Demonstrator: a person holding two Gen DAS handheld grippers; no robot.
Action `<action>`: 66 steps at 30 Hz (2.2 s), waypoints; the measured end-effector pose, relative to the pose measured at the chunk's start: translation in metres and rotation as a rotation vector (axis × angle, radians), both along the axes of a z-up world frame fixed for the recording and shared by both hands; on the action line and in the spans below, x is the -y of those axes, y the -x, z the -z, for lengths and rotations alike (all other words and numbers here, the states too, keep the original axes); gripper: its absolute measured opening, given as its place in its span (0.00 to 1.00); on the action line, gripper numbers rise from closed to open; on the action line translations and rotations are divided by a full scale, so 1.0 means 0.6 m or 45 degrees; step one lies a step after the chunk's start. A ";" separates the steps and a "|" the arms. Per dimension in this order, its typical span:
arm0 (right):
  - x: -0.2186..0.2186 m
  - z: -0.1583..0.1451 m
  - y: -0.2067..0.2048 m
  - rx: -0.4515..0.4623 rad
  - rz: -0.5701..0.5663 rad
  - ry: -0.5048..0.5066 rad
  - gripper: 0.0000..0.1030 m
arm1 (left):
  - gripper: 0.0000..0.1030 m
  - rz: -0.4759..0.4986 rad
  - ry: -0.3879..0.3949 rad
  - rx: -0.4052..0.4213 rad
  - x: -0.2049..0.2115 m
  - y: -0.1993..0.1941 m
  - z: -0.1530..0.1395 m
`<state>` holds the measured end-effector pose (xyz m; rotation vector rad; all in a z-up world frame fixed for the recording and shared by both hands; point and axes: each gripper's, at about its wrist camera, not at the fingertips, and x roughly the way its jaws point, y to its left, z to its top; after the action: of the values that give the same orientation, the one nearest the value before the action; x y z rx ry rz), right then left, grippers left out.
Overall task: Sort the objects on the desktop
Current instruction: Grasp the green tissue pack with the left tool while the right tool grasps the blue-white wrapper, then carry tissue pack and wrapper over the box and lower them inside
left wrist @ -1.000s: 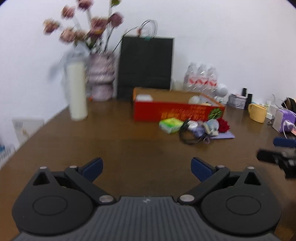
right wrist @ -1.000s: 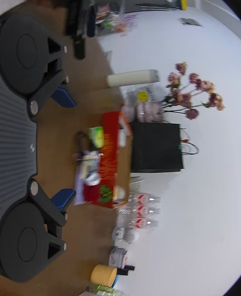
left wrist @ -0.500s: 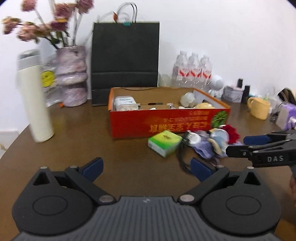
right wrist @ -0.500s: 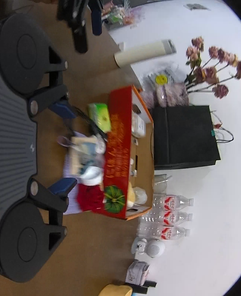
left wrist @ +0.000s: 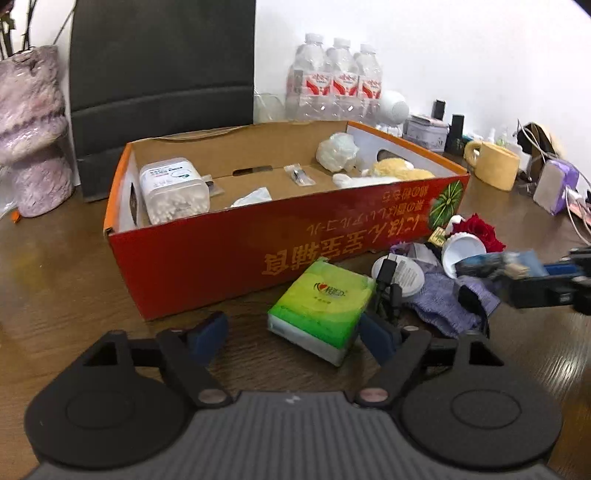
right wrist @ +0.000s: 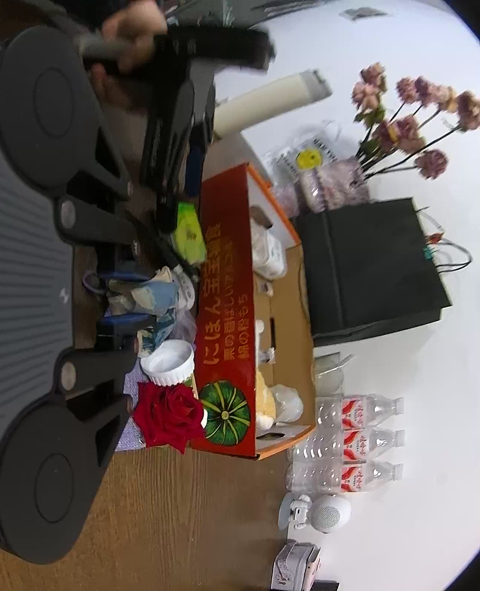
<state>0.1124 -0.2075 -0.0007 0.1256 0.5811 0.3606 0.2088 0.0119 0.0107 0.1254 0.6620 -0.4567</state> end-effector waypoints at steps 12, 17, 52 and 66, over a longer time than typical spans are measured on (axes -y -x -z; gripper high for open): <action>0.002 -0.006 0.063 -0.011 -0.010 -0.040 0.17 | 0.47 -0.194 -0.052 0.080 -0.009 0.099 -0.038; -0.025 -0.012 0.107 -0.046 -0.109 0.007 0.17 | 0.48 -0.372 -0.045 0.077 -0.037 0.233 -0.046; -0.058 -0.031 0.246 0.098 -0.120 0.088 0.20 | 0.45 -0.455 0.089 0.185 -0.056 0.387 -0.078; -0.024 -0.117 0.141 0.280 0.028 0.150 0.20 | 0.45 -0.490 0.175 0.446 -0.001 0.243 -0.184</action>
<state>0.0277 -0.1933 0.0692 -0.0208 0.3820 0.3135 0.0628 0.0125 0.1211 -0.0531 0.2973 -0.1022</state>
